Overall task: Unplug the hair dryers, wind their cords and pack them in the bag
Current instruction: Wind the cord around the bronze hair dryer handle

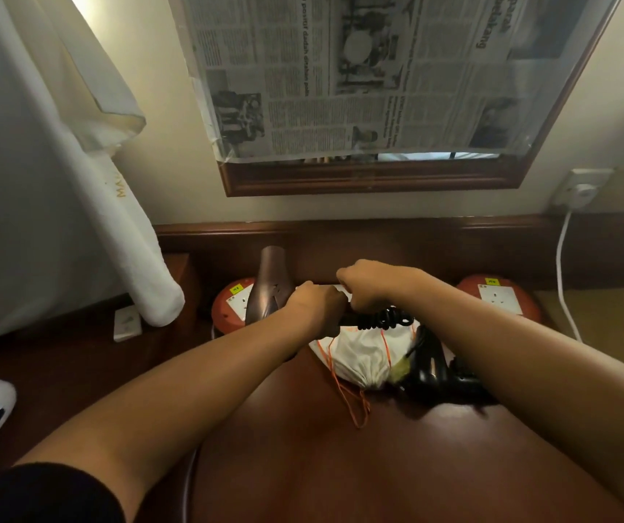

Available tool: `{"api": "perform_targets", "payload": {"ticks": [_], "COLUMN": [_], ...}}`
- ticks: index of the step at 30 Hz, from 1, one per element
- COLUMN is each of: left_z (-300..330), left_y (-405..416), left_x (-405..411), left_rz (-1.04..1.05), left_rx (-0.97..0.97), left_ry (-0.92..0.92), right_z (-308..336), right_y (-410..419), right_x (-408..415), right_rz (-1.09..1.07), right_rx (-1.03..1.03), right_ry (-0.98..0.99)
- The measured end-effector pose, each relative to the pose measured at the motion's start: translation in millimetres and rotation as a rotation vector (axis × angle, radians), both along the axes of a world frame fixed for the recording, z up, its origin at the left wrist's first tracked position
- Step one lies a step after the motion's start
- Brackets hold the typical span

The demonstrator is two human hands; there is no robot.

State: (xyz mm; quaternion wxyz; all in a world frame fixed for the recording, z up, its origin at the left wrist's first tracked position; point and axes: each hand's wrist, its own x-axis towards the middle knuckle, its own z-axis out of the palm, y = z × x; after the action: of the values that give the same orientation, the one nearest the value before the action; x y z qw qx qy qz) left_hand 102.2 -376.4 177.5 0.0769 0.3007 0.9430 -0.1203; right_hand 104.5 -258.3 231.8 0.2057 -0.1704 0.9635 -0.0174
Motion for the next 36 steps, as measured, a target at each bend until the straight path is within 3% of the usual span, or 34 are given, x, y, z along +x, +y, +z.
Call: {"api": "perform_targets", "payload": {"ticks": [5,10,12,14,18,20,23,31,36], "left_z": [-1.9,-2.4,-4.2,-6.1,-6.6,-7.4,-4.3,20.5,39.8], "left_y": [6.2,9.3,9.6,8.1,0.6,-0.3,3.2,1.7,4.6], "left_x": [-6.7,-13.6,-15.7,-18.2,-23.5,-23.0,-21.0,-22.5,-26.5], "left_rz": [0.038,0.049,0.06,0.086,0.145,0.132,0.131,0.126,0.169], "left_rx": [0.012,0.009,0.033,0.073,0.165,0.181,0.232,0.247,0.254], "left_ry": [-0.041,-0.031,-0.002,0.011,0.029,0.051,0.059,0.146,0.049], "right_z": [-8.5,-20.9,-29.9,-44.4,-68.1,-70.7,-71.5,-71.4,-60.8], "right_y": [-3.7,3.0,7.6,11.6,19.6,21.7,22.8,30.0,32.3], "right_x": [10.6,16.6,18.5,23.7,39.2,42.1,39.0,20.4,10.2], "right_rz": [-0.1,-0.356,-0.521,-0.731,-1.14,-1.236,-1.22,-1.072,-0.99], "right_rx": [-0.034,-0.243,-0.436,-0.753,-1.436,-1.565,-1.619,-1.864,-1.895], "right_ry": [0.049,0.128,0.133,0.083,-0.228,-0.366,-0.446,-0.411,-0.429]}}
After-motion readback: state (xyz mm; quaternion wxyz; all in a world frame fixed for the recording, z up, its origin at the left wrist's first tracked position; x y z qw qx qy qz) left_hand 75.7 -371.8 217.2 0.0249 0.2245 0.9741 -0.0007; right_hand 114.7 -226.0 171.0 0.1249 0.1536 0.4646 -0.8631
